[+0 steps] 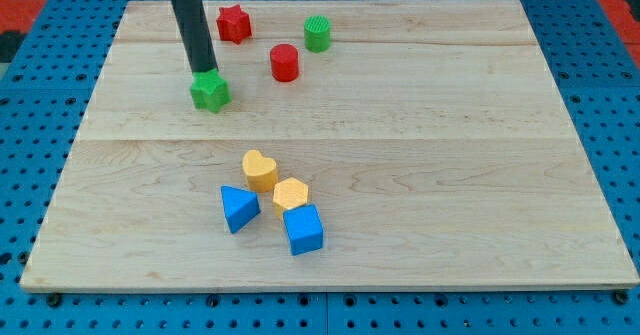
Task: Move the green star diagonal to the red star
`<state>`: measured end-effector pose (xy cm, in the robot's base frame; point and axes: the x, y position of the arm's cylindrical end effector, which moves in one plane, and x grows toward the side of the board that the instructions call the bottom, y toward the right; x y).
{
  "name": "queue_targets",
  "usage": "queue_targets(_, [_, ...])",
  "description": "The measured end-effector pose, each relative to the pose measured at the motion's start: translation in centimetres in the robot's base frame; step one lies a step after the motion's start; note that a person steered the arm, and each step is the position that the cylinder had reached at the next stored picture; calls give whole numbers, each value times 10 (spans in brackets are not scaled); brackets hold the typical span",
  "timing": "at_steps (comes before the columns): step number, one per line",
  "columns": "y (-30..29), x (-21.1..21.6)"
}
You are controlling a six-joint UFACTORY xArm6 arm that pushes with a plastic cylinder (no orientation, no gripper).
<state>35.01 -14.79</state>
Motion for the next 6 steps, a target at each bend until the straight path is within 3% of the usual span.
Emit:
queue_targets(1, [29, 1])
queue_targets(2, [66, 34])
queue_targets(3, [-1, 42])
queue_targets(4, [-57, 24])
queue_targets(6, [164, 21])
